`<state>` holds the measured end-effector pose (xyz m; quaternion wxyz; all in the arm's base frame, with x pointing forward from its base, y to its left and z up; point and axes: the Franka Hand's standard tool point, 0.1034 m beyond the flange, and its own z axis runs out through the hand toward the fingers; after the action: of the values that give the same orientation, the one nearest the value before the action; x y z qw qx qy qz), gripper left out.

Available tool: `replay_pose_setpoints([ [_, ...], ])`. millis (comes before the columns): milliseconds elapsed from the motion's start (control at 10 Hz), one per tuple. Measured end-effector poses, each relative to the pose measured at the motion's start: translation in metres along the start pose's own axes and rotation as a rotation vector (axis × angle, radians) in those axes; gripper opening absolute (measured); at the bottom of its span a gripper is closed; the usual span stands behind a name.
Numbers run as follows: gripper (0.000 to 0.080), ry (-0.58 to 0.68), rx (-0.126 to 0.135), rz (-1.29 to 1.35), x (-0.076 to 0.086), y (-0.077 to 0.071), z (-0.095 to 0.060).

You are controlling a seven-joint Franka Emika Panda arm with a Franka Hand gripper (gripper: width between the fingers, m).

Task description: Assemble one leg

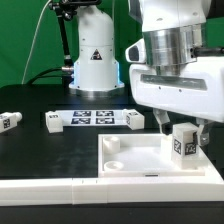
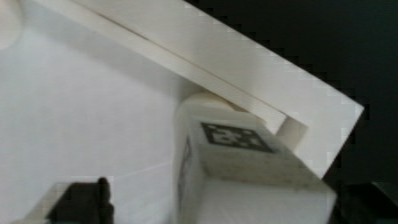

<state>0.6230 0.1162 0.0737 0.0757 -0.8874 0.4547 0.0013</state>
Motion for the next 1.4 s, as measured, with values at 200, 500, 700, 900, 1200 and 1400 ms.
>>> replay_pose_setpoints([
  [200,0.0642,-0.002,-0.009,-0.199,-0.0016,-0.0016,0.0004],
  [500,0.0649,-0.013,-0.018,-0.553,-0.0017,-0.0038,0.0027],
  [700,0.0649,0.008,-0.041,-0.718,-0.0097,-0.0072,0.0052],
  [900,0.0649,0.007,-0.058,-0.957,-0.0042,-0.0027,0.0075],
  [1200,0.0514,0.007,-0.06,-1.025,-0.0031,-0.0021,0.0074],
  [1400,0.029,0.007,-0.061,-1.025,-0.0028,-0.0019,0.0074],
])
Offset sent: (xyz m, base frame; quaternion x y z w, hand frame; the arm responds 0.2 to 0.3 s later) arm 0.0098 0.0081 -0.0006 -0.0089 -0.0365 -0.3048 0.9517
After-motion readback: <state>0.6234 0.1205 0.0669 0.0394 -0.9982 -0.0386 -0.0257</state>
